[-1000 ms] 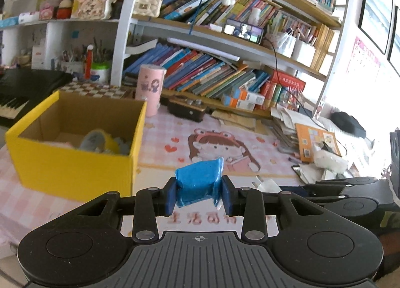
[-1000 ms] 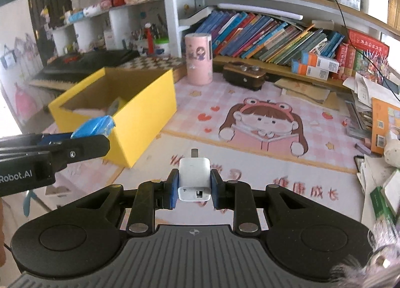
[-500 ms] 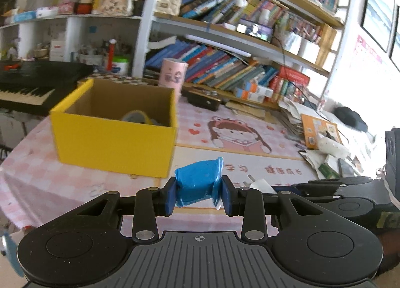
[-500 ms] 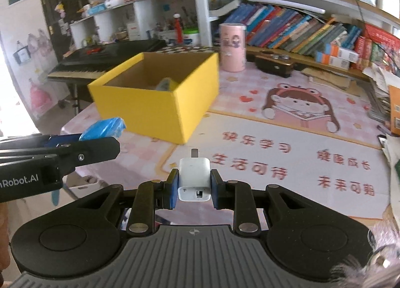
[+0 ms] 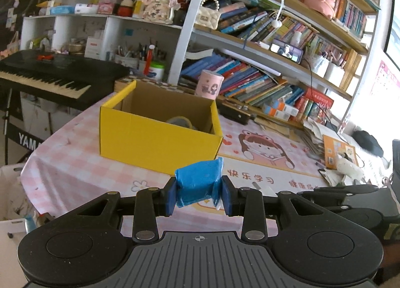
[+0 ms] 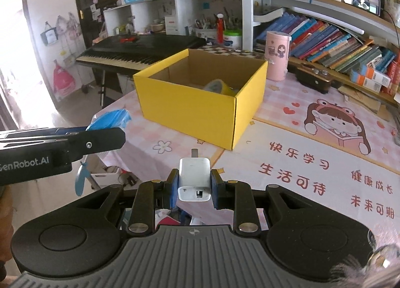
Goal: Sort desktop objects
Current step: 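Carry the blue block with the left gripper while the right gripper carries the white plug to the yellow box, then lower the blue block and white plug into the box and open both grippers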
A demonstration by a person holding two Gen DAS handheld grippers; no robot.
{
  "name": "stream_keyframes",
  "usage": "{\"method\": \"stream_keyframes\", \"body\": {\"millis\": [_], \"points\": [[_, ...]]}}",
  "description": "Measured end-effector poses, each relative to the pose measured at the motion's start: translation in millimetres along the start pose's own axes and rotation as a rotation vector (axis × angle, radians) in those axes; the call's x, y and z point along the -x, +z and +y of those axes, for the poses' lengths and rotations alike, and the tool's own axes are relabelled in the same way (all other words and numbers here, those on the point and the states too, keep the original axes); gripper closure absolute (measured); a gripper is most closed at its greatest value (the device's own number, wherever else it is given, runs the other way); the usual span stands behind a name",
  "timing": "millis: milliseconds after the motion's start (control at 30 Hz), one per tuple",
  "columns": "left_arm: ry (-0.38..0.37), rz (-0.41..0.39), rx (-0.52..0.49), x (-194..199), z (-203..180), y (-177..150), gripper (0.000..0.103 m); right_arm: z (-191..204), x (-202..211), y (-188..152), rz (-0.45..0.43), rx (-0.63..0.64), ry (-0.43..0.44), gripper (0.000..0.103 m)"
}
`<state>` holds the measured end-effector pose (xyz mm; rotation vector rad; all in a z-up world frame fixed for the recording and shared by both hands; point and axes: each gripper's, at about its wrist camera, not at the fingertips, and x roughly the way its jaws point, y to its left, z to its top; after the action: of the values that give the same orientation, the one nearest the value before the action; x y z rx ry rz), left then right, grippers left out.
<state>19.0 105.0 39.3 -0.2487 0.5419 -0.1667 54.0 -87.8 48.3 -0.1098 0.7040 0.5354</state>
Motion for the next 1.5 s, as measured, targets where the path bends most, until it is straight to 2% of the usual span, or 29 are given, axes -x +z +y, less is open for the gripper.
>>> {"method": "stream_keyframes", "body": {"millis": [167, 367, 733, 900, 1167, 1333, 1500], "points": [[-0.001, -0.013, 0.002, -7, 1, 6, 0.069, -3, -6, 6, -0.005, -0.001, -0.005, 0.080], [0.043, -0.064, 0.013, -17, 7, 25, 0.069, -11, -20, 27, -0.048, 0.015, 0.021, 0.080], [0.126, -0.182, -0.004, -66, 8, 91, 0.069, -42, -60, 98, -0.156, 0.055, 0.084, 0.080], [0.181, -0.196, -0.021, -97, 10, 117, 0.069, -56, -87, 129, -0.185, 0.085, 0.098, 0.080], [0.255, -0.130, -0.029, -157, 19, 135, 0.069, -73, -142, 160, -0.150, 0.139, 0.118, 0.079], [0.313, -0.030, -0.037, -197, 30, 135, 0.069, -77, -179, 164, -0.089, 0.186, 0.120, 0.079], [0.336, 0.048, -0.058, -226, 31, 127, 0.069, -80, -205, 160, -0.029, 0.231, 0.122, 0.079]]}}
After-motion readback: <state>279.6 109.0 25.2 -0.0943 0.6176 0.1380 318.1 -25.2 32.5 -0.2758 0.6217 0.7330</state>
